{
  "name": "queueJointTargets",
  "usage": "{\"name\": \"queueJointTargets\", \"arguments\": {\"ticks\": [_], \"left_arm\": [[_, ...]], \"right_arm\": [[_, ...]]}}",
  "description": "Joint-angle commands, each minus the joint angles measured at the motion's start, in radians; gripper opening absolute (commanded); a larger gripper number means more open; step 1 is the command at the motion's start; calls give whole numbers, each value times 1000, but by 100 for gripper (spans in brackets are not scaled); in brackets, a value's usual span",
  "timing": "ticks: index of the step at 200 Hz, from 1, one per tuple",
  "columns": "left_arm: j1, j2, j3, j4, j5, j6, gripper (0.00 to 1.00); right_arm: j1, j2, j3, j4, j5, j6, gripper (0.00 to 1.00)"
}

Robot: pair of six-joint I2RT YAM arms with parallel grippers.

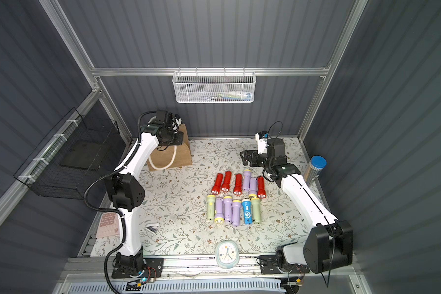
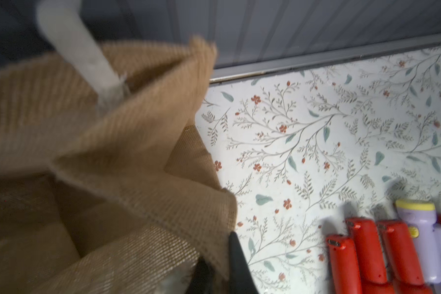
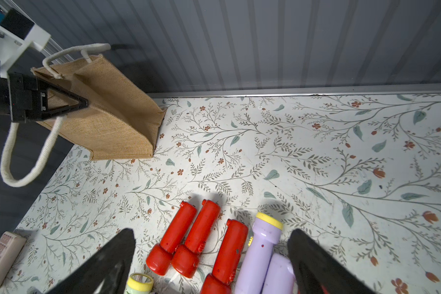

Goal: Put the flashlights into the tote bags
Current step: Move the canvas bag to the center of the board.

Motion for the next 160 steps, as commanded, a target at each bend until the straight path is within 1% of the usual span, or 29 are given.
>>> {"name": "queueJointTargets", "arguments": {"ticks": [1, 13, 25, 45, 65, 79, 102, 111, 119, 139, 144, 147, 160], "left_arm": [[1, -106, -85, -53, 26, 116, 0], [-5, -162, -146, -59, 57, 159, 0], [-16, -217, -212, -79, 119, 208, 0], [-41, -318, -335, -92, 157, 248, 0], [-62, -411, -443, -118, 163, 270, 0], [-74, -478, -524, -128, 169, 277, 0], [-95, -595, -646, -136, 225, 287, 0], [-103, -635, -682, -136, 234, 284, 0], [-110, -665, -709, -172, 245, 282, 0], [-116, -741, -764, -174, 268, 272, 0], [-119, -759, -808, -176, 268, 271, 0], [-120, -768, -816, -177, 298, 268, 0], [-124, -808, -848, -189, 322, 267, 0]], "right_arm": [[14, -4, 22, -17, -66, 11, 94], [23, 6, 42, -35, -110, 14, 94], [36, 15, 64, -54, -139, 13, 93], [72, 31, 104, -83, -181, 3, 93], [111, 40, 138, -107, -232, -6, 92], [142, 43, 156, -110, -268, -6, 93], [181, 48, 181, -110, -325, 14, 93], [196, 49, 186, -107, -343, 21, 92], [210, 51, 191, -106, -357, 23, 92], [247, 62, 205, -119, -376, 15, 92], [258, 71, 210, -124, -379, 11, 92], [264, 75, 213, -130, -380, 9, 92], [298, 101, 240, -157, -384, 1, 92]]}}
